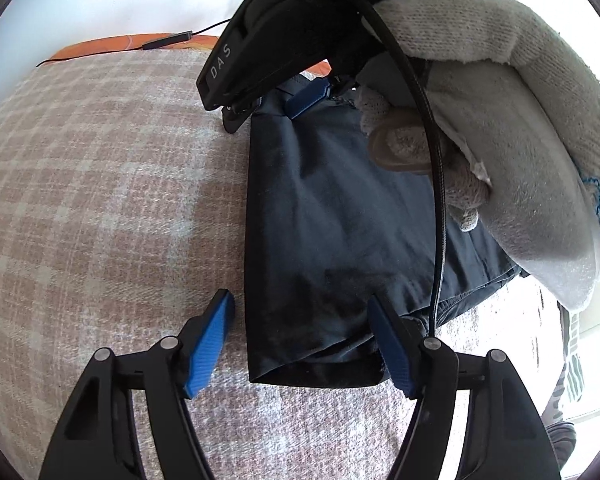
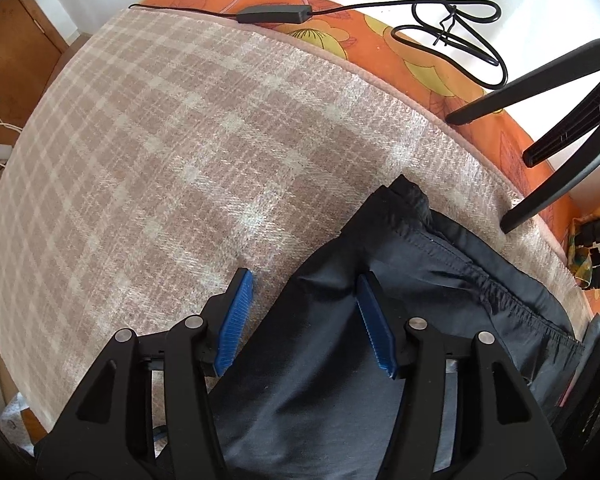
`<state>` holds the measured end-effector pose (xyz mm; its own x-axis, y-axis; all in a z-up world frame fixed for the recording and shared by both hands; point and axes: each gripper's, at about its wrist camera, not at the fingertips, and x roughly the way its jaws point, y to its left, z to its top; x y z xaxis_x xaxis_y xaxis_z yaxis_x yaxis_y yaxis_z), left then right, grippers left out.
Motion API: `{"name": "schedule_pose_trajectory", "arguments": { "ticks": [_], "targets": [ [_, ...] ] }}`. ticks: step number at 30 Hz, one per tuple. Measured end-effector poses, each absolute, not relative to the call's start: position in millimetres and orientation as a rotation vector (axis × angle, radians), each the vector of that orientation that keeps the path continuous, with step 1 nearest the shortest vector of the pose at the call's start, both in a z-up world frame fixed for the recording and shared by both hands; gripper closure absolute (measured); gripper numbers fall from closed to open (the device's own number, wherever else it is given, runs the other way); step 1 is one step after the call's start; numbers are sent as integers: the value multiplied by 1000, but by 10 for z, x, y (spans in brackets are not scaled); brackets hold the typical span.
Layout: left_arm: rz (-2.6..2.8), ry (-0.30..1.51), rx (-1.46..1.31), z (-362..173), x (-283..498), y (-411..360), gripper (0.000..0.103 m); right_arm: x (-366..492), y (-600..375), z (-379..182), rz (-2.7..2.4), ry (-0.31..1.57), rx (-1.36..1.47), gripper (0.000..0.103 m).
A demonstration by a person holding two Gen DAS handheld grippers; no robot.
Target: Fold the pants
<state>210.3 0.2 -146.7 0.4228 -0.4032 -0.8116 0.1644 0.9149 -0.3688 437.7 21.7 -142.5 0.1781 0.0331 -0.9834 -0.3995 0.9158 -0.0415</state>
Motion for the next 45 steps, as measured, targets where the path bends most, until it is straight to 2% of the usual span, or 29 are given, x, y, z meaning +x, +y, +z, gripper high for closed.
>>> {"name": "schedule_pose_trajectory", "arguments": {
  "ticks": [2, 4, 6, 9, 12, 19, 29, 31, 32, 45],
  "targets": [
    [-359, 1080, -270, -1473, 2107, 155, 50, 4360, 223, -1418, 314, 1366, -332, 49],
    [-365, 1089, -310, -1482, 2114, 203, 68, 4361, 211, -1404, 308, 1377, -327, 50],
    [-349, 1085, -336, -1473, 2102, 297, 80, 4370, 217, -1398, 301, 1386, -326, 50],
    [-357, 1065, -352, -1452, 2091, 329, 88, 4369, 244, -1398, 299, 1388, -362, 50],
    [-366, 1038, -321, -1371, 2076, 289, 90, 4343, 295, -1409, 300, 1378, -389, 52],
    [-357, 1017, -260, -1279, 2078, 190, 90, 4198, 144, -1282, 335, 1347, -345, 92],
    [-324, 1059, -282, -1387, 2140, 88, 87, 4072, -268, -1039, 388, 1272, -166, 97],
    [-353, 1032, -314, -1323, 2118, 112, 95, 4077, -381, -959, 400, 1258, -134, 98],
    [-365, 1026, -325, -1289, 2111, 138, 96, 4069, -396, -922, 405, 1249, -113, 98],
    [-485, 957, -210, -697, 2046, -388, 97, 3893, -1102, -289, 436, 1136, 63, 98]
  ]
}}
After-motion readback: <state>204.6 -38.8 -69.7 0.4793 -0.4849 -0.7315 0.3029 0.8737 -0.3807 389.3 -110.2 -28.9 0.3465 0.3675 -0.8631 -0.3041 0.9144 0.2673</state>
